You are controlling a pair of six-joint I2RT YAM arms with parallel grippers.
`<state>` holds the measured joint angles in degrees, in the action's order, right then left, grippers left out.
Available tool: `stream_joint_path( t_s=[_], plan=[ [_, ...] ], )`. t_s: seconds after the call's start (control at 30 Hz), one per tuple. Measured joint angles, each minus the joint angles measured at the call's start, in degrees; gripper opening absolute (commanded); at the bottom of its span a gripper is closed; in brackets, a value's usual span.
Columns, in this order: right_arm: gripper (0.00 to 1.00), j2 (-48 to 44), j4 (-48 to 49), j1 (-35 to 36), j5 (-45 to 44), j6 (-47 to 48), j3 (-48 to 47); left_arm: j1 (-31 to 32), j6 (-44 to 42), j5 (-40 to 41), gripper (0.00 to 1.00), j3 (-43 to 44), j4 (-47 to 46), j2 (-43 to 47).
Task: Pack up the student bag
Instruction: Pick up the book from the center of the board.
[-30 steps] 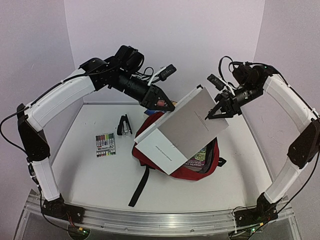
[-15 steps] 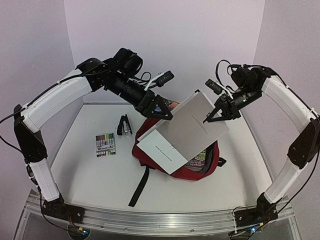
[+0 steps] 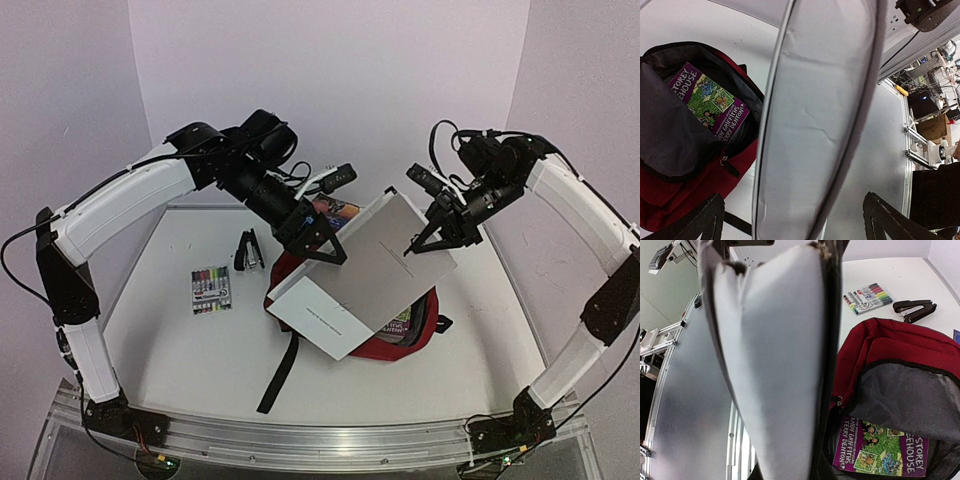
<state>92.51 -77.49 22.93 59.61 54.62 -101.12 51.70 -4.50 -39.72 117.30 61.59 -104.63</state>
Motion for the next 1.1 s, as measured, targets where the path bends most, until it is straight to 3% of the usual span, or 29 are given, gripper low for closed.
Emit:
stream_joint_path(
  t_s=[0.1,0.17,0.27,0.4,0.47,0.67,0.83,1.1],
  plan=[
    [0.15,-0.77,0.00,0.51,0.03,0.24,-0.01,0.84,-0.54,1.11,0.83,0.00,-0.06,-0.60],
    [0.20,-1.00,-0.02,0.69,0.03,0.35,-0.06,1.32,-1.15,1.40,0.62,0.01,-0.07,-0.80],
    [0.40,-1.01,-0.16,0.89,0.01,0.04,-0.55,2.00,-1.83,1.24,0.38,0.04,-0.12,-1.15],
    [0.65,0.01,-0.51,0.80,0.03,-3.35,-4.94,2.10,-1.27,0.53,0.27,0.04,-0.96,-1.32],
    [0.77,0.81,-0.05,0.47,0.54,-6.52,-7.53,1.83,0.44,0.13,0.24,-0.27,-2.69,-1.29],
    [0.98,1.60,5.60,-7.69,4.95,-20.23,-10.74,-2.83,10.93,-2.90,0.19,-9.43,-17.05,2.34],
    [0.98,1.30,13.08,-15.79,8.26,-33.56,-9.65,-9.38,20.84,-3.60,0.17,-16.35,-30.63,6.67],
    [0.98,-1.23,21.73,-13.98,12.09,-47.39,1.93,-11.90,32.85,-8.67,0.17,-16.85,-47.20,7.21]
  ],
)
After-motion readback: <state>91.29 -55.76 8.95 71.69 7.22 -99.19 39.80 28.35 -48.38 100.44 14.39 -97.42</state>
